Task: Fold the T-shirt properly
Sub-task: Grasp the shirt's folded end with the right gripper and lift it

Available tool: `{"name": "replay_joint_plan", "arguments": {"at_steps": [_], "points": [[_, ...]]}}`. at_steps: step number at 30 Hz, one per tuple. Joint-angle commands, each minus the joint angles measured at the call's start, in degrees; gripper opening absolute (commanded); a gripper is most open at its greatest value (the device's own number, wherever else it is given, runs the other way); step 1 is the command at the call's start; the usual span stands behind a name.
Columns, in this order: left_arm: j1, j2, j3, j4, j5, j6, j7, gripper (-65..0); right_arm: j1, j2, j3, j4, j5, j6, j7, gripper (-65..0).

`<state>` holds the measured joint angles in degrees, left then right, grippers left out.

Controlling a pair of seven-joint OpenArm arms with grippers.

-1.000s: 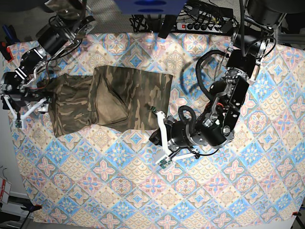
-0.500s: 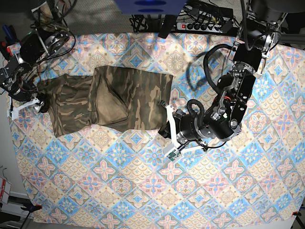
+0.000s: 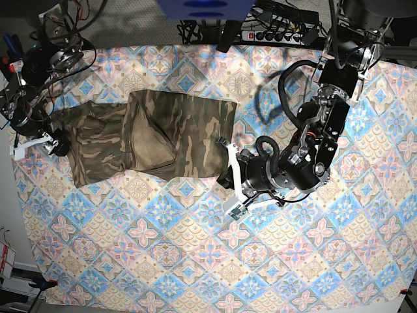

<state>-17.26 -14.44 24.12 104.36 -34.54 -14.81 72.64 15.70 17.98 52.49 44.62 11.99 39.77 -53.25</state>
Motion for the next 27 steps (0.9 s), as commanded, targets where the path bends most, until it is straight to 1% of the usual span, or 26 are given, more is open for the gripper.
{"name": "replay_joint_plan", "arguments": {"at_steps": [1, 3, 5, 7, 10, 12, 13, 15, 17, 19, 21, 23, 27], "points": [[-1.43, 0.06, -0.43, 0.57, -0.31, -0.01, -1.21, -65.0, 0.25, -1.76, -1.46, -0.09, -1.31, 0.23, -5.51, -6.0], [-1.43, 0.06, -0.43, 0.57, -0.31, -0.01, -1.21, -65.0, 0.25, -2.72, -3.83, -0.09, -1.31, 0.23, -9.38, -6.0], [-1.51, 0.06, -0.43, 0.48, -0.31, -0.01, -1.21, -65.0, 0.25, -4.13, -5.68, -0.01, -1.31, 0.23, -11.93, -6.0], [-1.51, 0.06, -0.43, 0.48, -0.22, 0.08, -1.21, -65.0, 0.25, -5.27, -7.26, 0.52, -1.31, 0.23, -12.55, -6.0], [-1.34, -0.03, -0.43, 0.39, -0.14, 0.08, -1.21, -65.0, -1.24, -8.18, -9.10, 3.60, -1.31, 0.23, -13.87, -6.0], [-1.25, -0.82, -0.16, 0.39, 1.27, 0.08, -1.21, -65.0, -3.18, -9.85, -9.54, 6.76, -1.31, 0.23, -15.71, -6.1], [-0.99, -0.99, -0.08, 0.39, 2.41, 0.08, -1.21, -65.0, -3.97, -11.34, -9.98, 8.87, -1.31, 0.23, -16.86, -6.1], [0.07, -0.99, -0.16, 0.39, 4.61, 0.08, -1.21, -65.0, -5.37, -13.19, -11.39, 12.74, -1.31, 0.23, -18.35, -6.2], [0.77, -0.99, 0.01, 0.39, 7.34, -0.01, -1.13, -65.0, -6.78, -14.59, -13.68, 16.87, -1.31, 0.23, -18.79, -8.3], [1.92, -0.90, 0.01, 0.39, 9.45, -0.09, -0.95, -65.0, -7.31, -15.65, -15.61, 20.04, -1.31, 0.23, -19.14, -13.8], [3.15, -0.99, 0.01, 0.39, 11.12, -0.09, -1.13, -65.0, -7.40, -15.82, -16.84, 21.97, -1.31, 0.23, -19.23, -22.1], [4.29, -1.08, 0.01, 0.13, 12.61, -0.18, -1.21, -65.0, -7.40, -15.82, -17.19, 22.50, -1.31, 0.23, -19.23, -33.3], [5.52, -1.08, 0.01, -2.86, 13.67, -0.18, -1.30, -65.0, -7.04, -15.56, -17.10, 22.32, -1.57, 0.23, -19.23, -58.9]]}}
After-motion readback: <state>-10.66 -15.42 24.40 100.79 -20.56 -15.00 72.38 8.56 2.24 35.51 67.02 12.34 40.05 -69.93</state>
